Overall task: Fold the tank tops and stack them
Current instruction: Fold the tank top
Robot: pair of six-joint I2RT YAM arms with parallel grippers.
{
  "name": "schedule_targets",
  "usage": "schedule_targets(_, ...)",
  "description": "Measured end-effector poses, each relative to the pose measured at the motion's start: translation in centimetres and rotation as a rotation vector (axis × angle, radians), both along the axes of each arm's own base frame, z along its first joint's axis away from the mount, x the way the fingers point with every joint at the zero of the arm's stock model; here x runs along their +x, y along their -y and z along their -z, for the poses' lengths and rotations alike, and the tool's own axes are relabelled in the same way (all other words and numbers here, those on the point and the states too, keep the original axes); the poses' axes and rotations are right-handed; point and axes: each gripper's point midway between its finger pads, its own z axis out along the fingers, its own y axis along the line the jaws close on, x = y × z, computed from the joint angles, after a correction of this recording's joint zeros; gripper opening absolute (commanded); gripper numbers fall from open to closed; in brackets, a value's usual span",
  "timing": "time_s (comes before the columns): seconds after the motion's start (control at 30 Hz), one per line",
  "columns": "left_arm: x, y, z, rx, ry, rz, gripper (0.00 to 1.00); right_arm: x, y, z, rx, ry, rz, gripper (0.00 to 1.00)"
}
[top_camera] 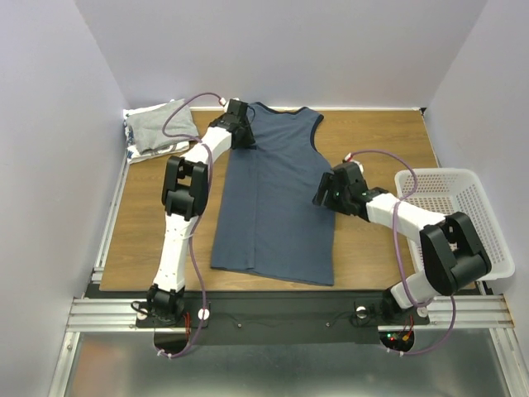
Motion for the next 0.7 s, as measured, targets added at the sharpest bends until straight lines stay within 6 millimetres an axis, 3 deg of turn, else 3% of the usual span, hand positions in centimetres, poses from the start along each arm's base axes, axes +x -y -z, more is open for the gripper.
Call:
schedule_targets(0.1, -0.6, 1.7, -2.5, 0.007, 0.04, 0.046, 0.49, 2.5, 0.3, -2.6, 0.026, 0.062, 0.028, 0.75)
schedule_targets(0.2, -2.5, 3.6, -6.5, 0.005, 0.098, 0.087, 0.49, 6.3, 2.6, -5.6, 0.063, 0.132, 0.106, 0.67)
schedule_targets(0.27, -5.5, 5.8, -10.6, -0.006, 0.149, 0.133, 0.47, 8.8, 5.1, -6.3, 0.069, 0.151, 0.172, 0.58)
schedule_targets(0.37, -9.9, 9.3, -15.1, -0.044, 0.23, 0.202, 0.45, 11.9, 7.8, -5.6, 0.072, 0.142, 0.228, 0.54)
schedule_targets(0.43, -14.9, 12.8, -17.0, -0.08, 0.264, 0.29, 0.44, 13.0, 8.7, -4.1, 0.065, 0.112, 0.239, 0.53)
schedule_targets(0.5, -18.5, 15.2, -16.9, -0.103, 0.263, 0.356, 0.44, 13.7, 8.6, -2.1, 0.065, 0.066, 0.216, 0.53)
schedule_targets(0.53, -21.1, 16.7, -15.9, -0.105, 0.239, 0.405, 0.44, 13.9, 8.3, -1.4, 0.067, 0.051, 0.203, 0.53)
schedule_targets(0.6, -24.8, 18.8, -13.5, -0.091, 0.189, 0.475, 0.44, 14.0, 7.8, -0.2, 0.07, 0.023, 0.184, 0.53)
schedule_targets(0.7, -29.9, 20.3, -9.0, -0.042, 0.089, 0.558, 0.44, 13.5, 7.3, 1.6, 0.073, -0.021, 0.167, 0.53)
